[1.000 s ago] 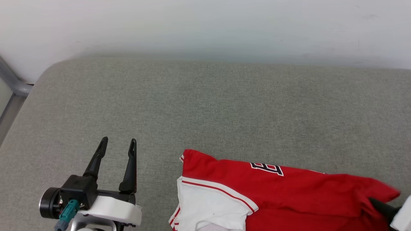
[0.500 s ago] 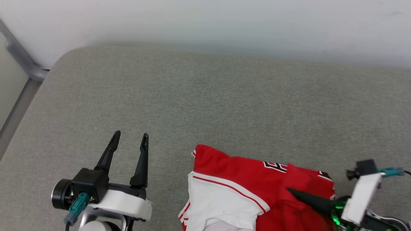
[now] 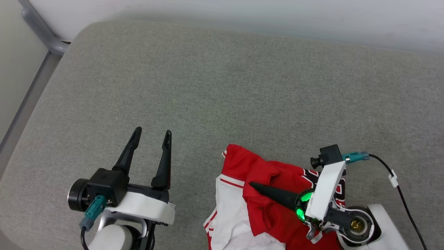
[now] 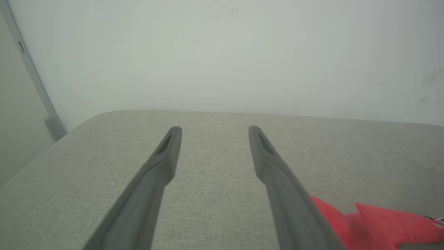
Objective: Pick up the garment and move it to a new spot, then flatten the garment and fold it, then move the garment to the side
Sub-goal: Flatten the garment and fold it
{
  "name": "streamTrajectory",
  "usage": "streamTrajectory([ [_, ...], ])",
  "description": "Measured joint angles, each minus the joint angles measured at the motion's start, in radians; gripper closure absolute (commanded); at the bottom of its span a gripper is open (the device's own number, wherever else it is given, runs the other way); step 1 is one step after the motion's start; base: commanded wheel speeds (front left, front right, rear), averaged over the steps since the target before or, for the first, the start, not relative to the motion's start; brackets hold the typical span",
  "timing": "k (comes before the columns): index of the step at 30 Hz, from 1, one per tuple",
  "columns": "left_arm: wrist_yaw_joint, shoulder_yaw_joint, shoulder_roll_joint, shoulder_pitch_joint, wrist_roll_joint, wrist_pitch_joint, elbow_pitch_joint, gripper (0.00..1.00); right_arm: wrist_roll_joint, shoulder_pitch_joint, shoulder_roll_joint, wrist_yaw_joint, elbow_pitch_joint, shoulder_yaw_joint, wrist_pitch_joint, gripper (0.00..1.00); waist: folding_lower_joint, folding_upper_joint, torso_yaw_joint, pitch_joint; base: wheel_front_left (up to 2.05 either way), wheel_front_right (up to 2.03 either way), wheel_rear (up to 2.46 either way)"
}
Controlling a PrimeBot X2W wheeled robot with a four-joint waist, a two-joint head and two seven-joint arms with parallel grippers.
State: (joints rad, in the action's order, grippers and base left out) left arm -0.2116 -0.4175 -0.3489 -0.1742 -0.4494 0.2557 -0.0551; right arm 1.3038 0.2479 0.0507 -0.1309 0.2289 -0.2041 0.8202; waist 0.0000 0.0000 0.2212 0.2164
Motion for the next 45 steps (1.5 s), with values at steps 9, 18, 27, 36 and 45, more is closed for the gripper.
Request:
streamTrajectory([
  [9,0.015,0.012,0.014,-0.019,0.008,0.004,0.030,0.00,-0.041,0.032,0.001,0.000,0.035,-0.058,-0.082,0.00,0.0001,0.0000,0.003,0.033,0.00,0.00,0.00],
  [18,0.030,0.014,0.023,-0.022,0.015,0.004,0.051,0.00,-0.194,0.040,0.050,0.000,-0.121,-0.107,-0.250,0.00,0.0000,0.0000,-0.026,0.010,0.00,0.00,0.00],
  [27,0.017,0.041,0.017,-0.006,0.015,0.004,0.050,0.00,-0.637,0.021,0.134,0.000,-0.136,0.045,-0.592,0.00,0.0000,0.0000,-0.074,-0.022,0.00,0.00,0.00],
  [36,-0.003,0.060,0.001,0.041,0.026,0.005,0.047,0.00,-0.975,-0.097,0.103,0.000,-0.244,0.323,-0.742,0.00,-0.0002,0.0000,-0.112,-0.073,0.00,0.00,0.00],
  [45,-0.027,0.061,-0.021,0.099,0.038,0.006,0.072,0.00,-1.113,-0.261,0.063,0.000,-0.351,0.347,-0.834,0.00,-0.0001,0.0000,-0.139,-0.154,0.00,0.00,0.00],
])
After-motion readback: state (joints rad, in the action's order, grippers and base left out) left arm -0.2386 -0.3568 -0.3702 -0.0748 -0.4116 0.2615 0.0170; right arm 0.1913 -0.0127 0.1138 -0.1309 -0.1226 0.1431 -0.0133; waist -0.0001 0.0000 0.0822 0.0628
